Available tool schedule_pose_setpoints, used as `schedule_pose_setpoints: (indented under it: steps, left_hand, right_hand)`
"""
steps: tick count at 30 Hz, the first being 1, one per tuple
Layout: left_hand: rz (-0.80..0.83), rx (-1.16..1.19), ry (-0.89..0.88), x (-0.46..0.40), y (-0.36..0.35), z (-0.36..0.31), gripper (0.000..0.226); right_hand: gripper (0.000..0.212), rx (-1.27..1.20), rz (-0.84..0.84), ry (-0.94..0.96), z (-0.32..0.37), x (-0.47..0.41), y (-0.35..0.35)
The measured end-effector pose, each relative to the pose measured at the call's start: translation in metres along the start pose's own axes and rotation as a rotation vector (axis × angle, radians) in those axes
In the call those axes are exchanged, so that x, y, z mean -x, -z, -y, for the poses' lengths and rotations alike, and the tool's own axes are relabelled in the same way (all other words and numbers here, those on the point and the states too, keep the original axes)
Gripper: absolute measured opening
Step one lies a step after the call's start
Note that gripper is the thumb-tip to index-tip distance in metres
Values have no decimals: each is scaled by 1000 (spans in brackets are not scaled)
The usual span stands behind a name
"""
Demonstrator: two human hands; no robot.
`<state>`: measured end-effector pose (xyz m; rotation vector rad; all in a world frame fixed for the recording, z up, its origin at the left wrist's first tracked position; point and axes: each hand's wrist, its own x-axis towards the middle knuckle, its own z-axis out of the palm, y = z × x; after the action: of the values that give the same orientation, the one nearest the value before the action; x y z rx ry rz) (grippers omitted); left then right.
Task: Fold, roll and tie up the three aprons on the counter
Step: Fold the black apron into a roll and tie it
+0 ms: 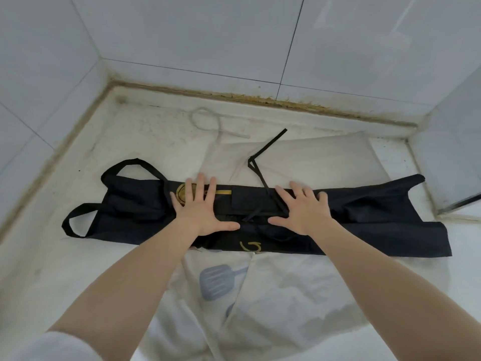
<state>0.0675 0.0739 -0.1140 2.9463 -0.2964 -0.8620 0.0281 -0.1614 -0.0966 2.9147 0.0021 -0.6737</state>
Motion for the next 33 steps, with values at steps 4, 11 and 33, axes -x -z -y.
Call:
schedule_pose_setpoints:
  steps: [4,11,33]
  left_hand:
    - [51,9,36,-1,6,0,135]
    - [-60,-147,-423,10,23,-69,114]
    - [-57,-273,-468,-6,-22,-204,101]
  right_hand:
    - [91,17,-3,-107,-46,11,-15]
    - [89,0,14,-106,-68,18,-21]
    - [66,328,-317,160,-206,54,-35]
